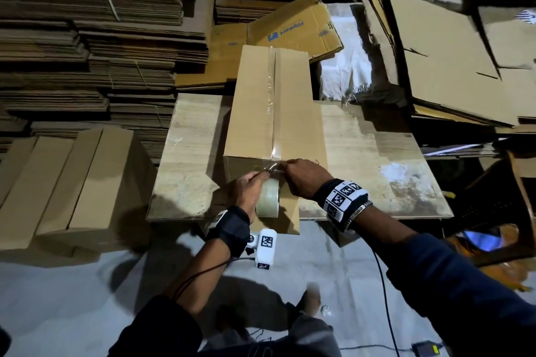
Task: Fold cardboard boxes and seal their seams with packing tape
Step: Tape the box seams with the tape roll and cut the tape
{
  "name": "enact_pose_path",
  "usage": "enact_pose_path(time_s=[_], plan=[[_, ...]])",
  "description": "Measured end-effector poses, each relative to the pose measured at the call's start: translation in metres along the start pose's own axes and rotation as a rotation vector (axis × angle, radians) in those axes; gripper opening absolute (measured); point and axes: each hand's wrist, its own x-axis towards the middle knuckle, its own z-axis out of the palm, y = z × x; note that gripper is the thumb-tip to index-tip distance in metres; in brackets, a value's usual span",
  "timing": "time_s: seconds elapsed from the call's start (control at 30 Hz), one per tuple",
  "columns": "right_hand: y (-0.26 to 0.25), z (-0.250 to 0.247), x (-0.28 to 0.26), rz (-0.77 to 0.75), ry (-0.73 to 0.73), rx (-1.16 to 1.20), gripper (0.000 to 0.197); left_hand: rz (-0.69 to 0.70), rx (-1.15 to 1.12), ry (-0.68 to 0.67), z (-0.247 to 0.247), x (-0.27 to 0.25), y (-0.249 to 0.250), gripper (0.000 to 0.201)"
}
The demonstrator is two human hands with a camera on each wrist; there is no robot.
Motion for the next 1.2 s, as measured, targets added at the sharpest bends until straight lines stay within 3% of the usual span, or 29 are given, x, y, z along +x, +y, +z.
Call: enact_pose_path(time_s=[0.2,0.4,0.57,0.67,0.8,0.9,1.03,1.2], plan=[[-0.013,-0.005,0.006,0.059,-0.052,-0.088,0.025,-0.019,0.018,0.043,0.001,-0.014,0.021,0.010],[-0.002,-0.002,-0.002,0.065,-0.107,-0.019,0.046,-0.004,0.022,0.038,-0.002,-0.013,0.016,0.008],[0.029,0.006,-0.021,0.110,-0.208,-0.086,0.035,0.032,0.095,0.101,-0.022,-0.010,0.008,0.016],[0.041,-0.011,-0.021,0.121,-0.104,-0.020,0.031,0.029,0.118,0.108,-0.029,-0.009,0.005,0.018],[0.038,-0.031,0.002,0.159,0.225,0.199,0.022,0.040,0.142,0.113,-0.031,-0.010,0.006,0.017],[0.029,-0.030,0.031,0.167,0.248,0.346,0.046,0.050,0.130,0.105,-0.032,-0.011,0.004,0.015],[0.032,-0.019,0.056,0.148,0.154,0.296,0.101,0.048,0.118,0.130,-0.039,-0.013,0.000,0.010],[0.039,-0.007,0.067,0.152,0.153,0.255,0.127,0.011,0.155,0.131,-0.050,-0.015,-0.009,0.010]])
